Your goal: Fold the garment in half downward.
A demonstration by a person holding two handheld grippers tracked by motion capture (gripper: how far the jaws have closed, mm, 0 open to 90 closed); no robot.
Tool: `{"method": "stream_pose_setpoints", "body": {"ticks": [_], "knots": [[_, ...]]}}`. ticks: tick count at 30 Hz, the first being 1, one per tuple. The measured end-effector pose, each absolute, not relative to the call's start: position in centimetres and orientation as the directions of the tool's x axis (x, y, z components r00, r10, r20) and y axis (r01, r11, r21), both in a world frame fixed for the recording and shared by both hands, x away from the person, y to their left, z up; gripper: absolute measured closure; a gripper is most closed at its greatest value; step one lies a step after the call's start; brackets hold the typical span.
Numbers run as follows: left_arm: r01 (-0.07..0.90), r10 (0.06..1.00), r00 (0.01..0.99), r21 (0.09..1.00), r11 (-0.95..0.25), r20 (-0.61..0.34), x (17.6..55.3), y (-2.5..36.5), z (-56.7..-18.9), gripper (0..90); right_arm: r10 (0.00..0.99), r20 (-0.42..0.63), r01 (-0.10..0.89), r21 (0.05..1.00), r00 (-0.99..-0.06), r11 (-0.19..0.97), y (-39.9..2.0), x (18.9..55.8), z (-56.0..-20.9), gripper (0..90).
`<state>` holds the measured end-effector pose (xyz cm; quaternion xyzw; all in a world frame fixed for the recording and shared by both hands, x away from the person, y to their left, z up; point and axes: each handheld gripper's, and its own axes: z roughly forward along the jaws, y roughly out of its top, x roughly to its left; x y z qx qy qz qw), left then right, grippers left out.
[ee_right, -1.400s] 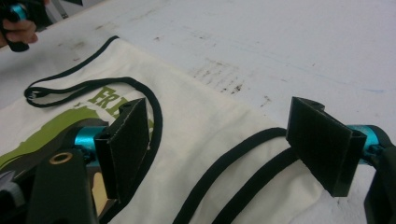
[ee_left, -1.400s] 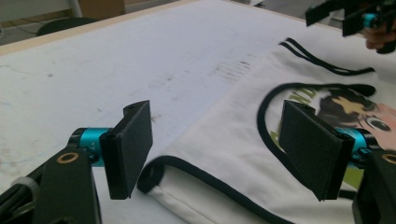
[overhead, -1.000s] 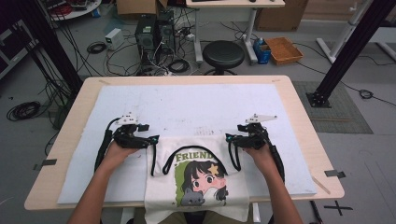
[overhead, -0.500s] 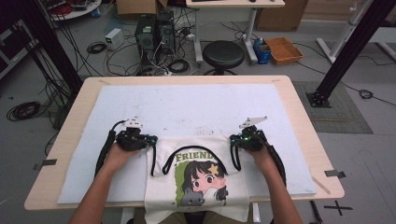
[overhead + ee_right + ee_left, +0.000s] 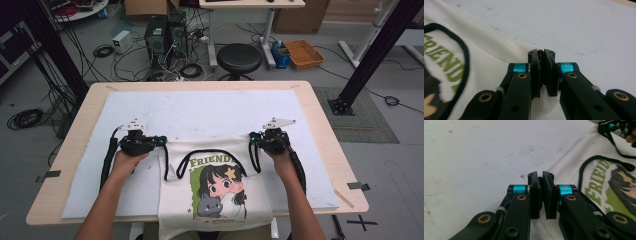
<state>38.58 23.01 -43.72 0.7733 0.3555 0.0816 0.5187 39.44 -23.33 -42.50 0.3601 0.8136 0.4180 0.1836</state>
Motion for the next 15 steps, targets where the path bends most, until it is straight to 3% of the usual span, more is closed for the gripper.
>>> {"method": "stream_pose_setpoints", "body": {"ticks": [8, 15], "knots": [[0.389, 0.542, 0.812, 0.892, -0.229, -0.215, 34.8, 23.6, -43.1, 84.4, 0.644, 0.048, 0.356, 0.863, -0.764, 0.358, -24.8, 35.6, -41.6, 84.0], [0.353, 0.468, 0.862, 0.893, -0.280, -0.195, 31.8, 24.0, -42.4, 84.4, 0.551, 0.037, 0.304, 0.864, -0.834, 0.402, -25.7, 33.1, -41.2, 83.9]]}}
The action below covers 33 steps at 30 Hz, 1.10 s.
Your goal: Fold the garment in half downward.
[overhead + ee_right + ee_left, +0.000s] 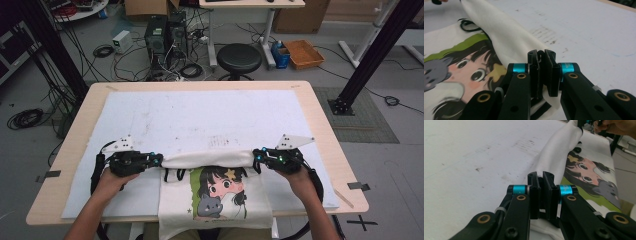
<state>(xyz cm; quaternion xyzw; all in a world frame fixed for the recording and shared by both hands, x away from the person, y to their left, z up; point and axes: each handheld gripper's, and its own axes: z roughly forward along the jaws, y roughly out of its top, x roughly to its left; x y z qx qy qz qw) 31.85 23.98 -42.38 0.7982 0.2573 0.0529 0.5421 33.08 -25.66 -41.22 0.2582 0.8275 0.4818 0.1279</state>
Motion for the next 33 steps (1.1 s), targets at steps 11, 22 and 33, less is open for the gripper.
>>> {"method": "stream_pose_setpoints", "body": {"ticks": [11, 22, 33], "knots": [[0.368, 0.335, 0.904, 0.880, -0.300, -0.264, 29.0, 23.8, -42.4, 51.4, 0.477, 0.120, 0.349, 0.833, -0.871, 0.428, -26.8, 30.9, -41.8, 50.1], [0.570, 0.644, 0.715, 0.761, -0.309, -0.274, 34.4, 22.4, -44.4, 38.4, 0.651, 0.072, 0.475, 0.745, -0.755, 0.468, -24.5, 34.3, -42.7, 39.9], [0.540, 0.612, 0.756, 0.751, -0.380, -0.234, 34.2, 21.9, -44.3, 86.7, 0.589, 0.128, 0.495, 0.697, -0.798, 0.519, -24.3, 34.3, -43.8, 82.8]]}}
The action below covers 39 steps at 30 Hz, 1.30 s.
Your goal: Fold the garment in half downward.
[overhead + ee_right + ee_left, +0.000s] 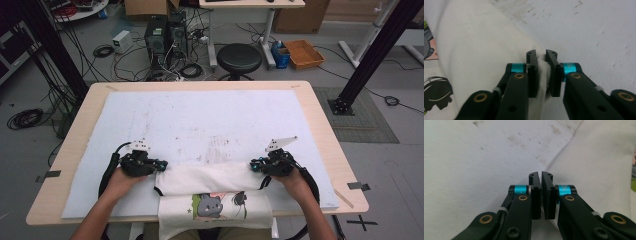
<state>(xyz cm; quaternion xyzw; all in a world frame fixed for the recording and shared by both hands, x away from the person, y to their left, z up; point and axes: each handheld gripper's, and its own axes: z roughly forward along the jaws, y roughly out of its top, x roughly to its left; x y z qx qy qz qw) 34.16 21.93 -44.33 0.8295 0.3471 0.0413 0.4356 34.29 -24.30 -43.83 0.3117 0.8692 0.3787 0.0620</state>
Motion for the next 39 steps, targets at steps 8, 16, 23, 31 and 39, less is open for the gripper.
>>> {"method": "stream_pose_setpoints", "body": {"ticks": [8, 16, 23, 31, 39], "knots": [[0.524, 0.691, 0.687, 0.812, -0.258, -0.223, 38.6, 22.9, -41.9, 86.9, 0.689, 0.037, 0.463, 0.766, -0.724, 0.446, -23.7, 37.9, -42.2, 83.9], [0.543, 0.780, 0.584, 0.823, -0.169, -0.225, 41.8, 22.9, -42.2, 82.8, 0.750, -0.025, 0.444, 0.793, -0.661, 0.417, -22.3, 42.2, -41.9, 83.5], [0.581, 0.774, 0.571, 0.801, -0.144, -0.275, 40.1, 23.5, -43.0, 47.1, 0.804, 0.013, 0.486, 0.802, -0.595, 0.347, -23.1, 41.1, -42.4, 44.5], [0.601, 0.722, 0.642, 0.753, -0.267, -0.257, 38.5, 22.6, -44.5, 46.4, 0.761, 0.018, 0.492, 0.772, -0.648, 0.401, -24.4, 38.1, -42.2, 42.5], [0.558, 0.696, 0.689, 0.761, -0.331, -0.202, 37.8, 22.0, -44.7, 80.5, 0.725, -0.004, 0.514, 0.703, -0.689, 0.492, -23.9, 38.0, -43.5, 62.0]]}}
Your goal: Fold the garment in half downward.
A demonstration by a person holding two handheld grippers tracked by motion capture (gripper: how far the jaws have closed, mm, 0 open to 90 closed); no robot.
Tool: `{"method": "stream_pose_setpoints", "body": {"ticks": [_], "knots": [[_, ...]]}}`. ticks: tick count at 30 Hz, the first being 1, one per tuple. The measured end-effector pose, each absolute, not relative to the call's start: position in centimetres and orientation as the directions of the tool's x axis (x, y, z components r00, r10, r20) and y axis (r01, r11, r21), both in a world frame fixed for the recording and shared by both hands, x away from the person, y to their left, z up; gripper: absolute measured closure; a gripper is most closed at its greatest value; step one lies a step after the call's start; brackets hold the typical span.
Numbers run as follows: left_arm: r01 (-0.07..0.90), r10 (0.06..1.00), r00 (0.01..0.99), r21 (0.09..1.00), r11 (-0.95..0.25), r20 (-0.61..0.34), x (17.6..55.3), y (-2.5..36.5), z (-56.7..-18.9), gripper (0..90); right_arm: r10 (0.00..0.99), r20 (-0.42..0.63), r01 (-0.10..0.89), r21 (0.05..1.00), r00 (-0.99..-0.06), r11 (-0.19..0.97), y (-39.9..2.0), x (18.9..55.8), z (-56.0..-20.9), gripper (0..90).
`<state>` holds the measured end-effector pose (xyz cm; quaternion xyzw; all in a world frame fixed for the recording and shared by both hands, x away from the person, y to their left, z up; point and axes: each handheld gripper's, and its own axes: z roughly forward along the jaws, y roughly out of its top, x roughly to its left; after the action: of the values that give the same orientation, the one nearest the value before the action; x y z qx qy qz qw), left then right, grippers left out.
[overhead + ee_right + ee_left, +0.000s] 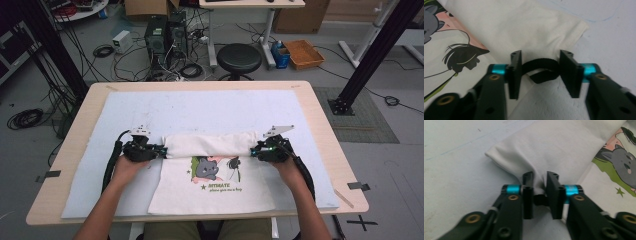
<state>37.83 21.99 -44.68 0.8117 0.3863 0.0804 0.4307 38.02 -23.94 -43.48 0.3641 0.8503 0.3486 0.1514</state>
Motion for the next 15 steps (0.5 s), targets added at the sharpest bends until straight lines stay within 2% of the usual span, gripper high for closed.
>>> {"method": "stream_pose_setpoints", "body": {"ticks": [1, 7, 15], "knots": [[0.553, 0.696, 0.689, 0.767, -0.326, -0.201, 37.6, 22.1, -44.6, 83.6, 0.722, 0.000, 0.518, 0.697, -0.692, 0.496, -23.8, 38.1, -43.8, 78.6], [0.501, 0.646, 0.729, 0.819, -0.279, -0.226, 36.0, 22.8, -43.7, 84.1, 0.696, 0.010, 0.481, 0.729, -0.718, 0.486, -24.2, 37.3, -43.2, 81.9], [0.447, 0.532, 0.812, 0.841, -0.303, -0.240, 33.2, 23.8, -42.6, 84.0, 0.627, 0.037, 0.422, 0.770, -0.778, 0.478, -25.4, 34.8, -42.0, 81.9]]}}
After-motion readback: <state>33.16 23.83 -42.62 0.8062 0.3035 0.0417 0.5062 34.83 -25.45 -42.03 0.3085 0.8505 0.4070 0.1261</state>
